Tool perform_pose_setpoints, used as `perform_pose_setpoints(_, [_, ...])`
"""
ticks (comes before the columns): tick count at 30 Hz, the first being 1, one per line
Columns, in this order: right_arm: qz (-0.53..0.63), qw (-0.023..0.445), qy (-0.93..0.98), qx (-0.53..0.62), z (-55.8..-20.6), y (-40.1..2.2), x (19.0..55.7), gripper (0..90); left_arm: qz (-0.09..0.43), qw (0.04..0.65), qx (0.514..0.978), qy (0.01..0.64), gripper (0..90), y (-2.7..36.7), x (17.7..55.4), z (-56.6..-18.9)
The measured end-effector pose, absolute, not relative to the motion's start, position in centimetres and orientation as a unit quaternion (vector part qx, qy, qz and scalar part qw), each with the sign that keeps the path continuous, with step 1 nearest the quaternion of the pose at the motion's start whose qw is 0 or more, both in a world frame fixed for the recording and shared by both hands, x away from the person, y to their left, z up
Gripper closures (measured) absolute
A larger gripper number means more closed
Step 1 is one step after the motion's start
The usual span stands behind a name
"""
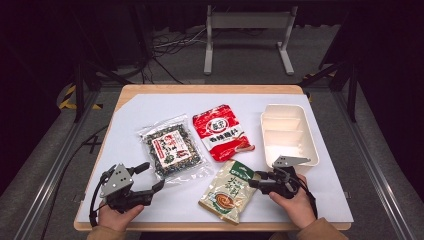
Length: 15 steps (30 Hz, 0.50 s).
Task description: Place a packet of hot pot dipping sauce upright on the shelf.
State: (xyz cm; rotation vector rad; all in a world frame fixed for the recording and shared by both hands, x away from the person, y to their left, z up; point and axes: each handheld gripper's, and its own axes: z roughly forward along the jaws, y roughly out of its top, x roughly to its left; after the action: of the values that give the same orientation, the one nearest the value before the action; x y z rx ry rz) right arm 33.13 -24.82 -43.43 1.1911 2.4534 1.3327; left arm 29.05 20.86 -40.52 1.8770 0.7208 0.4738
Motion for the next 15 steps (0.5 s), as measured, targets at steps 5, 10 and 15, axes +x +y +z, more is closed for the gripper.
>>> perform_pose_setpoints(5, [0.437,0.044,0.818,0.372,-43.37,-24.46,32.97,63.8,0.196,0.510,0.782,0.299,26.0,20.80,29.03,-40.55])
perform_pose_setpoints(10, [0.414,0.040,0.831,0.369,-43.87,-24.01,33.21,67.3,0.196,0.510,0.782,0.299,26.0,20.78,29.06,-40.57])
perform_pose_setpoints(15, [0.404,0.043,0.835,0.370,-44.11,-23.86,33.49,75.2,0.198,0.508,0.784,0.297,26.0,20.74,29.07,-40.58])
